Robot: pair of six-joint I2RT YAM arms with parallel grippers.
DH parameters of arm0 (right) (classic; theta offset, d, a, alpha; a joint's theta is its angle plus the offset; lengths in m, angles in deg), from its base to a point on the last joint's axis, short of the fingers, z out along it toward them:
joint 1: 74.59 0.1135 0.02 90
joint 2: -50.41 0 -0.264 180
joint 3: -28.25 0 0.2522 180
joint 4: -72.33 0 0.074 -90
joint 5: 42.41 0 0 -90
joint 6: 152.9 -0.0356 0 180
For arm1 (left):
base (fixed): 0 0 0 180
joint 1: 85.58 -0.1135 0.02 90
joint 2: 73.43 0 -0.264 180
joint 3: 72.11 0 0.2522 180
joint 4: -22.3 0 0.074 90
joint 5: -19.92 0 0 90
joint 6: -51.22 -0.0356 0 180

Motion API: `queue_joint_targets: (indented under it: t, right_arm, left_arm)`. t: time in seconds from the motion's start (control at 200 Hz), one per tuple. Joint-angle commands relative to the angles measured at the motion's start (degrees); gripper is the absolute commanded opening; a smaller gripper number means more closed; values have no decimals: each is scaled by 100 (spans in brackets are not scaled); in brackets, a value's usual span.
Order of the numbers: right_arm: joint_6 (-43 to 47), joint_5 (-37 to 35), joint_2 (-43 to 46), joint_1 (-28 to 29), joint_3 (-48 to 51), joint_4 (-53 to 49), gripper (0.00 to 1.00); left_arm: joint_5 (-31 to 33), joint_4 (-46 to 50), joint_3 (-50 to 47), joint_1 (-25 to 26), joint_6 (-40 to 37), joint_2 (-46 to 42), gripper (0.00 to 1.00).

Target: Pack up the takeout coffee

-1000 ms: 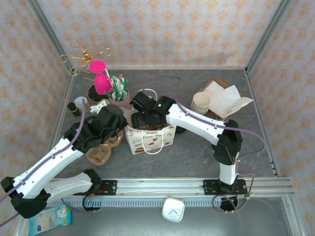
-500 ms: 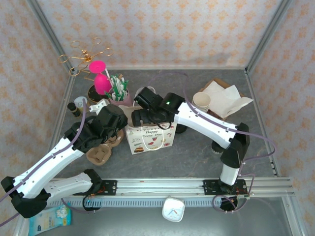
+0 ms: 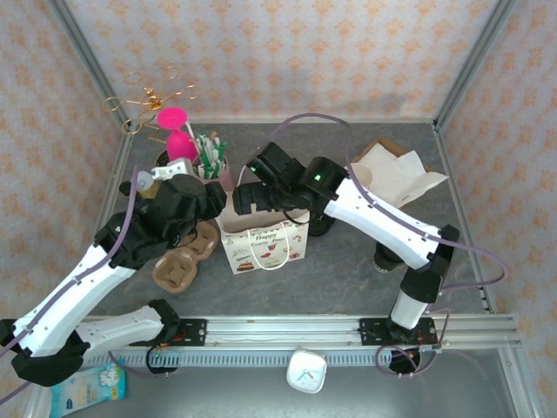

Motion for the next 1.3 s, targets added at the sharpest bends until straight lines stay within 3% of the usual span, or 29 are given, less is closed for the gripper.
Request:
queue_joint_targets:
  t: [0.0,0.09,0.3,0.55,0.786,1.081,1.296]
  right_arm:
    - [-140,-274,355,25,-261,-342,100]
    - [-243,-272,461,8,-373,-444,100]
    - [-612,-756,785,-132,-500,-1037,100]
    - [-966,-717,1847,-672,471,-994,100]
    - [-1001,-735,2133,-861,901,-946,100]
    - [-934,-560,2178,-896,1237,-699,100]
    - [-874,-511,2117,-917,1239,-671,100]
  left_arm:
    - [58,-88,353,36,-1340,147,58]
    - [-345,-60,582,40,-1938,415,64]
    - [-1193,-20,1131,40,-3055,1084,64]
    - [-1906,428,1528,39,-4155,1816,68]
    - [-2035,658,1728,42,-4788,2256,73]
    - [-1490,928,1892,40,-5143,2848,73]
    - [-1389,850,1923,-63,-5217,3015,58]
